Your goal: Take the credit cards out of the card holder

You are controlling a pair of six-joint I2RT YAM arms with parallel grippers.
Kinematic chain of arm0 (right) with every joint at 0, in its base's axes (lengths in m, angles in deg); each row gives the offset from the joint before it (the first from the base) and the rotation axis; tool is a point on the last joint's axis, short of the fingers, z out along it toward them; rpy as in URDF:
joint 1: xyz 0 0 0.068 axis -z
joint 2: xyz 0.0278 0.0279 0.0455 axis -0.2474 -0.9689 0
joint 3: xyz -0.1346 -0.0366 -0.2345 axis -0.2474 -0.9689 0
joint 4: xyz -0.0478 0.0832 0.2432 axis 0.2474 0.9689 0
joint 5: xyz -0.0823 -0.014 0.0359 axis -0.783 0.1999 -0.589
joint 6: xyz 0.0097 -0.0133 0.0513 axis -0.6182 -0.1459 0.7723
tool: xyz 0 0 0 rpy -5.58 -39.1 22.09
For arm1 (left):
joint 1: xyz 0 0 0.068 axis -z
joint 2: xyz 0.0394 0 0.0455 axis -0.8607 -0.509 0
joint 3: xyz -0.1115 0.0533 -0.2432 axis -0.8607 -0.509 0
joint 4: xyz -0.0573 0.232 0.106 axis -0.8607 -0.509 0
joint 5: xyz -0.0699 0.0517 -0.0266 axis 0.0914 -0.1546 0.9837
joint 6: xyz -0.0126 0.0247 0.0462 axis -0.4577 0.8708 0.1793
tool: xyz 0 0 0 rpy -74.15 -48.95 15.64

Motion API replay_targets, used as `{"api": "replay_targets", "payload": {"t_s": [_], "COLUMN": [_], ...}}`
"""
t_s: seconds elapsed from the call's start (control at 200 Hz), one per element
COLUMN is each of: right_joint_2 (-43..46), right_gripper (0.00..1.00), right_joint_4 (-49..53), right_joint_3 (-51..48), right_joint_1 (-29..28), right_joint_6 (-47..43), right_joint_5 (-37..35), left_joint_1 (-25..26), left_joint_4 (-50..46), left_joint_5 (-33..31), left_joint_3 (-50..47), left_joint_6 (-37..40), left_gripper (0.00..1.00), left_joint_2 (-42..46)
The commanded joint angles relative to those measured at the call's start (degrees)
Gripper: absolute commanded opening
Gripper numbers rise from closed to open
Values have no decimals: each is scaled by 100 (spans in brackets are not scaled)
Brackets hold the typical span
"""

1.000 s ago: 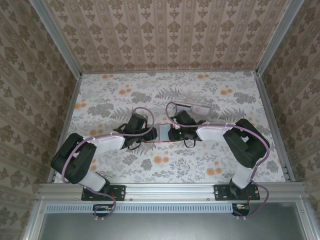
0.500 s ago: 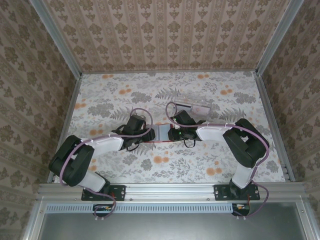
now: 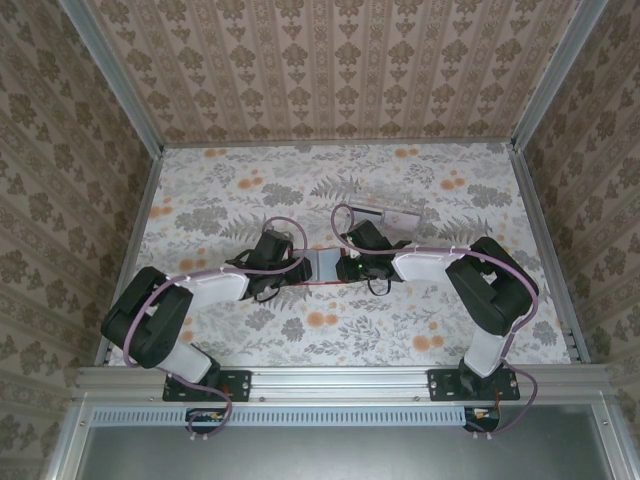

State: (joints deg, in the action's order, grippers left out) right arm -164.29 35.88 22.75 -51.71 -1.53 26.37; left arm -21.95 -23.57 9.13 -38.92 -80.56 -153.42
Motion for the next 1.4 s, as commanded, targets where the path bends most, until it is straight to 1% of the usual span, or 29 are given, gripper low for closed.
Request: {"api": "replay_targets", "payload": {"t_s": [0.0,0.08,0.195,0.665,0.95,1.115,1.21,1.25,1.325,1.395], "right_joint_2": [-233,-237,-237,-242,-266,-272,-270,-270,-276,-278], "right_gripper": [22,22,22,22,22,22,22,22,22,22], "right_joint_4": [160,167,158,158,143,149,145,156,153,150], "right_joint_3": [2,12,13,-4,-3,2,-3,3,2,-4], "right_joint_1": [-58,-58,-58,-70,-76,-73,-76,-75,-73,-76], "right_joint_6": [95,93,90,101,110,110,112,110,115,111], "right_joint_5": [111,113,112,136,129,129,129,121,120,123], "left_joint_1": [78,113,130,152,201,211,211,218,217,219], "left_joint_4": [-229,-328,-363,-216,138,471,588,620,656,679], "left_joint_5": [-155,-283,-296,-156,218,532,638,668,707,730], "left_joint_3": [59,77,120,202,156,113,85,69,64,51], "left_joint_6": [83,133,189,176,78,9,-12,-28,-42,-39], "left_gripper": [50,50,50,50,50,55,61,66,80,88], "left_joint_2": [143,301,364,-148,-229,-244,-272,-274,-291,-276]}}
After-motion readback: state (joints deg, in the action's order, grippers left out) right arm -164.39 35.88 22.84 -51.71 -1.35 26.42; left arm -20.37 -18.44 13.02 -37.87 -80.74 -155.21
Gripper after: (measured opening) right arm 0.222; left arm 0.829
